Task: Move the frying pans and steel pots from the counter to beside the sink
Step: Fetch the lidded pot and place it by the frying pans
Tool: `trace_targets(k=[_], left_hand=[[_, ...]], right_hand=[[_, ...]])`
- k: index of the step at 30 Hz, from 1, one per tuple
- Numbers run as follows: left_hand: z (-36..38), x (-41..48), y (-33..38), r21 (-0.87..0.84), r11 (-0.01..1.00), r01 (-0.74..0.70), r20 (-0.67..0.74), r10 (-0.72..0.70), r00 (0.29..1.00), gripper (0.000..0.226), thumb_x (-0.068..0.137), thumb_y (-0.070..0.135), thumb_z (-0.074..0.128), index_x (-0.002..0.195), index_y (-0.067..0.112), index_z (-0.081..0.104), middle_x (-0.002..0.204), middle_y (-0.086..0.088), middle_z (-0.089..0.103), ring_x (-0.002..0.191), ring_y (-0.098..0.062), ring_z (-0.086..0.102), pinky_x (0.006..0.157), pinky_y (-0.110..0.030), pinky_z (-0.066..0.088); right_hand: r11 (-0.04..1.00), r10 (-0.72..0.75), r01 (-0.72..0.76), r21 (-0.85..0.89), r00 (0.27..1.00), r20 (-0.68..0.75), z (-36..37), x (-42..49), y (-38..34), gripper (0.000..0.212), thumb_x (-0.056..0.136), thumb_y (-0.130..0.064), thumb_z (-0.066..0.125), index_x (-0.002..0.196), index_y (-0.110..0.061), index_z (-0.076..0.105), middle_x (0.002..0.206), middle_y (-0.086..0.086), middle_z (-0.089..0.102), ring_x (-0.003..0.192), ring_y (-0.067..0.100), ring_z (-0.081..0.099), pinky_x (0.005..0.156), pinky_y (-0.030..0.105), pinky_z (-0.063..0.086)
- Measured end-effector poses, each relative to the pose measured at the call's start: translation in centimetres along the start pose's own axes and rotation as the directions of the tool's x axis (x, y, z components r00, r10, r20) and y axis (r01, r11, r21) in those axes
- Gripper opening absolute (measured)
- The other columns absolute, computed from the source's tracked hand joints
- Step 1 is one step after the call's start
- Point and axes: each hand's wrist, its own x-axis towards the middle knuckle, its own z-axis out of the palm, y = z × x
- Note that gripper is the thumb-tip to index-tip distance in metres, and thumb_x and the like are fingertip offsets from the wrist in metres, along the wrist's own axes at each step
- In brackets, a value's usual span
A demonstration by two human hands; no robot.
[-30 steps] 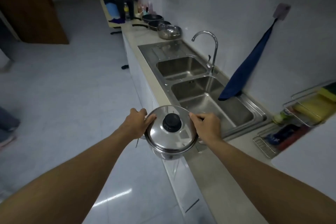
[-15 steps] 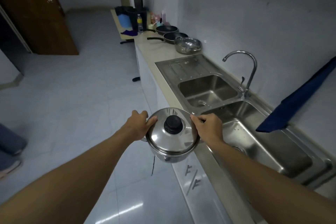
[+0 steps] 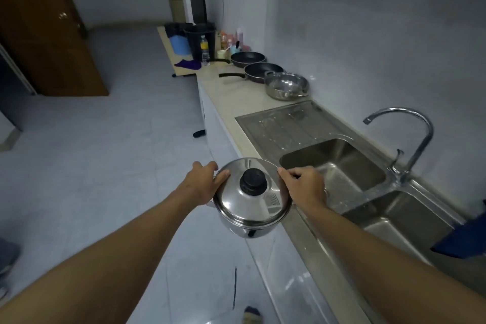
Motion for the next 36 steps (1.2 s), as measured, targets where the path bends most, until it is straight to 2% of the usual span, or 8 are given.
trace_targets(k=[3,7,10,14,21,25,28,36], left_hand=[[-1.2,5.5,-0.7,-0.007,1.0,0.02,-0.005,-0.02,1.0,0.066,0.095,0.068,0.035,0.136,0.018,0.05,0.13,-0.017,0.044,0.094,-0.028,0.057,0.087,-0.039,0.052],[-2.9,12.3,-1.6,-0.014,0.998,0.063,-0.013,-0.063,0.998,0.065,0.096,0.067,0.036,0.135,0.016,0.05,0.129,-0.016,0.046,0.092,-0.025,0.055,0.082,-0.035,0.048],[-4.2,16.8,-2.7,-0.028,0.996,0.088,-0.023,-0.088,0.996,0.064,0.096,0.066,0.036,0.132,0.015,0.052,0.126,-0.017,0.047,0.09,-0.025,0.054,0.08,-0.034,0.045],[-6.0,22.7,-4.8,-0.053,0.994,0.099,-0.038,-0.101,0.994,0.063,0.096,0.065,0.038,0.135,0.017,0.052,0.127,-0.018,0.048,0.094,-0.026,0.053,0.077,-0.032,0.044],[-9.8,33.9,-9.6,-0.035,0.996,0.077,-0.056,-0.079,0.995,0.063,0.096,0.065,0.038,0.132,0.016,0.054,0.127,-0.017,0.048,0.102,-0.033,0.059,0.08,-0.035,0.047],[-13.2,40.5,-12.8,-0.043,0.998,0.04,-0.039,-0.042,0.998,0.062,0.095,0.066,0.039,0.129,0.016,0.054,0.122,-0.012,0.046,0.094,-0.027,0.056,0.074,-0.032,0.049],[-15.7,45.1,-15.0,-0.018,1.0,0.014,-0.029,-0.014,0.999,0.061,0.096,0.066,0.038,0.127,0.016,0.055,0.123,-0.015,0.047,0.092,-0.027,0.056,0.08,-0.035,0.049],[-20.5,55.5,-18.7,-0.021,0.997,-0.073,-0.063,0.072,0.995,0.055,0.095,0.066,0.04,0.117,0.019,0.057,0.107,-0.007,0.046,0.087,-0.025,0.057,0.08,-0.038,0.051]], right_hand=[[1.0,-0.03,0.03,0.005,0.999,0.016,3.0,5.6,-0.5,0.04,0.087,-0.044,0.074,0.066,-0.01,0.077,0.056,0.0,0.068,0.058,0.017,0.064,0.057,0.029,0.047],[1.0,-0.03,0.029,0.01,0.998,0.064,6.9,12.8,-1.8,0.039,0.087,-0.044,0.075,0.064,-0.012,0.077,0.054,-0.004,0.068,0.054,0.012,0.065,0.055,0.027,0.048],[0.998,-0.061,0.06,0.012,0.995,0.083,9.7,17.6,-3.0,0.032,0.087,-0.042,0.076,0.067,-0.017,0.08,0.052,-0.011,0.065,0.052,0.003,0.061,0.05,0.017,0.039],[0.997,-0.075,0.075,0.005,0.988,0.136,13.3,23.2,-4.8,0.031,0.088,-0.042,0.074,0.073,-0.016,0.082,0.061,-0.003,0.071,0.059,0.016,0.066,0.06,0.025,0.044],[0.997,-0.076,0.077,-0.004,0.994,0.075,21.3,31.6,-8.7,0.029,0.087,-0.039,0.075,0.075,-0.013,0.082,0.064,0.0,0.074,0.059,0.014,0.067,0.058,0.024,0.043],[0.998,-0.061,0.061,-0.005,0.997,0.055,26.2,36.0,-11.8,0.032,0.089,-0.039,0.074,0.075,-0.011,0.082,0.064,-0.002,0.074,0.059,0.013,0.068,0.059,0.027,0.049],[0.999,-0.048,0.049,-0.015,0.998,0.028,29.4,39.0,-14.1,0.03,0.089,-0.038,0.073,0.078,-0.012,0.082,0.068,-0.001,0.076,0.063,0.015,0.069,0.063,0.029,0.052],[1.0,-0.013,0.012,-0.028,1.0,-0.019,35.7,46.6,-18.0,0.034,0.089,-0.042,0.072,0.074,-0.013,0.081,0.062,-0.003,0.072,0.06,0.011,0.065,0.058,0.023,0.046]])
